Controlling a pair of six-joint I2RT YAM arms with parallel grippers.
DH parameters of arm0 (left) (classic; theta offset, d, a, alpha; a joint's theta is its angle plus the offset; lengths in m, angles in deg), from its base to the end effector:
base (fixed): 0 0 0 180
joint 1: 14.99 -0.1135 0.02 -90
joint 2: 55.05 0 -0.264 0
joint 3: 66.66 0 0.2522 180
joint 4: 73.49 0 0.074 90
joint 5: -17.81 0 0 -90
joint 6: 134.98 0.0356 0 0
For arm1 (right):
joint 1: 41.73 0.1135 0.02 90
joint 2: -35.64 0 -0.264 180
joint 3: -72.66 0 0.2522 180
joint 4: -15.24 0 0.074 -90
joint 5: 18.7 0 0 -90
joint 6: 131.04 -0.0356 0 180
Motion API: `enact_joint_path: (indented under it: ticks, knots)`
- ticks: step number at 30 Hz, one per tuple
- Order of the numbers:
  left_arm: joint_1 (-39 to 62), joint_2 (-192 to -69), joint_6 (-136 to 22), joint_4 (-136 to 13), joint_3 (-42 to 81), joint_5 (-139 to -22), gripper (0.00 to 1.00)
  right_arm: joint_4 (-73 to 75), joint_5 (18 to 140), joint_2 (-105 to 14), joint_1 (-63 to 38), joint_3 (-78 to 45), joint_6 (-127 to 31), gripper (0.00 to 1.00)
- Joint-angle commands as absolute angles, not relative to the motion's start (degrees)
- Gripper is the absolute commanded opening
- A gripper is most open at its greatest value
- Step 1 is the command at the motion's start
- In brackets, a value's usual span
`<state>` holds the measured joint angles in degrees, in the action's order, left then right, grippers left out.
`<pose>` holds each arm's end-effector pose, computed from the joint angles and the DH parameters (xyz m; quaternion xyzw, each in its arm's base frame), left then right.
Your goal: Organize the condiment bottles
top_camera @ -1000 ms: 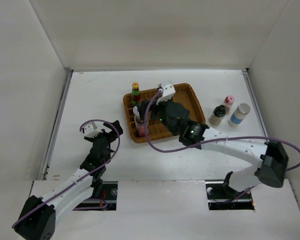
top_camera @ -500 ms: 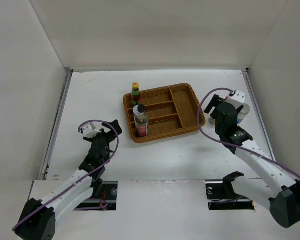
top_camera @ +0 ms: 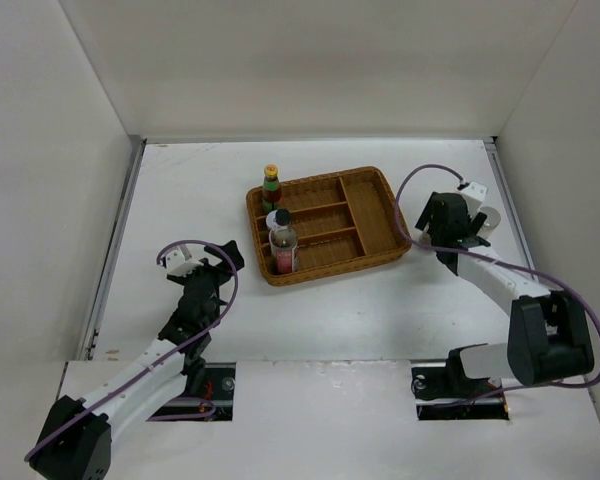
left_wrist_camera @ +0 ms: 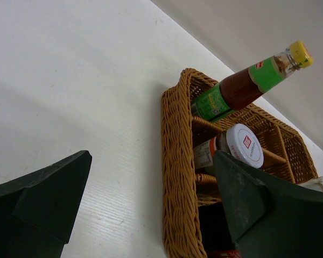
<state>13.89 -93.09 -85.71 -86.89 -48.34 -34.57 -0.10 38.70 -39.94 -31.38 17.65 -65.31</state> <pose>0.1428 -0.0539 0.1798 -0.2867 0.6793 -0.1632 0.6556 0.2736 0.0305 0.2196 0.2303 0.8331 -0.1088 0.4910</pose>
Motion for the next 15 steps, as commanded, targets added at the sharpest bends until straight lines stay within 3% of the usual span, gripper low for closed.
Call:
enact_joint_path:
  ticks: [1, 4, 10, 15]
  knots:
    - [13.6, -92.8, -86.3, -88.4, -48.8, -35.1, 1.0, 7.4, 41.9, -42.1, -33.2, 14.2, -65.8, 0.9]
    - [13.6, -93.2, -86.4, -88.6, -48.8, -35.1, 1.0, 9.6, 43.2, -44.2, -34.0, 13.7, -66.3, 0.84]
    - [13.5, -93.6, -86.6, -88.6, -48.7, -35.5, 1.0, 13.3, 42.6, -44.9, -34.0, 12.8, -64.9, 0.52]
    - [13.4, -93.6, -86.6, -88.6, -48.7, -35.5, 1.0, 12.8, 38.1, -37.9, -29.3, 11.3, -62.6, 0.48]
